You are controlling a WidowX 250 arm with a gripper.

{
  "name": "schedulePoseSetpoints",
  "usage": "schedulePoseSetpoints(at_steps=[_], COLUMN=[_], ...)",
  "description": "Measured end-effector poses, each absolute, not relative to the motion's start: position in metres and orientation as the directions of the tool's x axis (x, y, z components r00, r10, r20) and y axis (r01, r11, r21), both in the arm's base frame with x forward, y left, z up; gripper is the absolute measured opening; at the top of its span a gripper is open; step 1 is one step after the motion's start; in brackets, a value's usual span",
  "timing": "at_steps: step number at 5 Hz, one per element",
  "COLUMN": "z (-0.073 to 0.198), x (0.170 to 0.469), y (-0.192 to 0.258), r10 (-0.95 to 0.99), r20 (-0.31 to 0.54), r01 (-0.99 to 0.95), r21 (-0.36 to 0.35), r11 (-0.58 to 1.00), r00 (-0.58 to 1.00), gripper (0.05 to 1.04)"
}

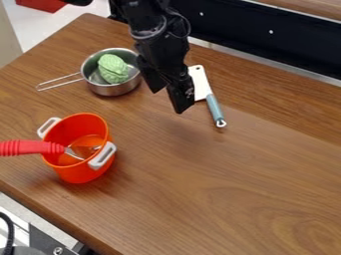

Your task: Move the knife to the bottom middle of the table

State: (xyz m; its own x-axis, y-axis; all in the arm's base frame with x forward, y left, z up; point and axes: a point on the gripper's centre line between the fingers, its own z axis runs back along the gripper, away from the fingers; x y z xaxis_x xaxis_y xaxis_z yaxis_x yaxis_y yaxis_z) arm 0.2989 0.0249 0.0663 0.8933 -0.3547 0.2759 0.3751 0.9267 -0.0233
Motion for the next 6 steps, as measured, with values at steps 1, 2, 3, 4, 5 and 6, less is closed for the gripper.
schedulePoseSetpoints(at_steps=[1,2,3,4,5,6], z=[0.058,0.06,0.064,0.061,0.046,0.037], x=[0.296,0.301,0.304,0.315,0.331,0.344], y=[0.023,0.017,0.01,0.004,-0.006,-0.015], r10=[-0.334,-0.155,0.033,0.227,0.415,0.464], r20=[0.257,0.287,0.255,0.203,0.133,0.098], r01=[0.357,0.197,0.013,-0.19,-0.399,-0.452], r21=[-0.049,-0.125,-0.179,-0.19,-0.131,-0.125], r11=[0.933,0.972,0.984,0.963,0.907,0.883], r00=[0.907,0.945,0.966,0.952,0.9,0.88], gripper=[1.001,1.001,1.001,1.001,1.001,1.001])
